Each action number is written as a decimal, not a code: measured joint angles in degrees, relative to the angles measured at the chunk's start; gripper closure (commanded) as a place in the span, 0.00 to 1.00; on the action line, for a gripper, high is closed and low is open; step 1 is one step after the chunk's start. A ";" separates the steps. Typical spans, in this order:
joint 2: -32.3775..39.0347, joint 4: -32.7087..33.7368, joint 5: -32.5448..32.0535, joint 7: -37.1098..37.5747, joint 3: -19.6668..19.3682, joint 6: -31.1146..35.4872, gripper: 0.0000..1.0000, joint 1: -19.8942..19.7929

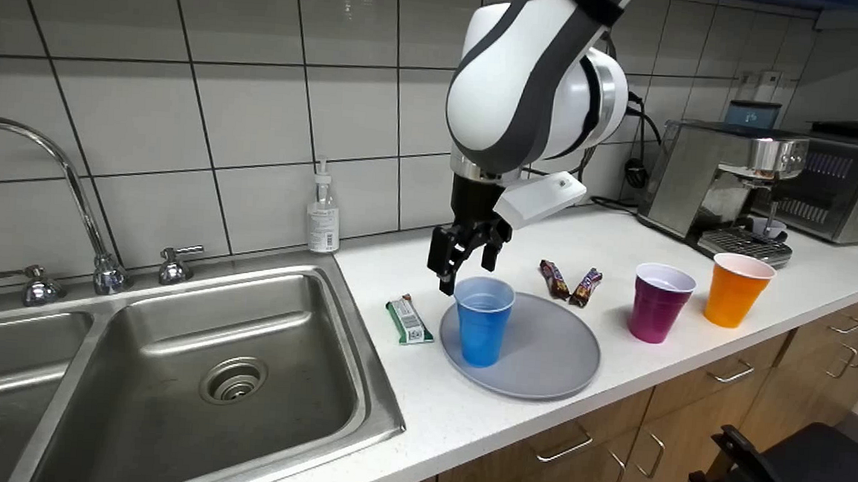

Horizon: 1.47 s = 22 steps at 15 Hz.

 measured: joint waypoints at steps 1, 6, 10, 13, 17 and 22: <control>-0.54 0.11 1.54 -0.99 -0.02 -0.20 0.00 -0.29; -2.89 0.85 5.72 -3.71 -1.03 -0.81 0.00 -2.19; -3.91 1.00 5.79 -3.79 -2.88 -1.16 0.00 -3.55; -3.91 1.12 5.77 -3.79 -4.25 -1.24 0.00 -4.63; -3.89 2.01 5.70 -3.59 -6.21 -1.83 0.00 -6.37; -3.77 3.26 4.96 -2.55 -8.42 -3.00 0.00 -8.66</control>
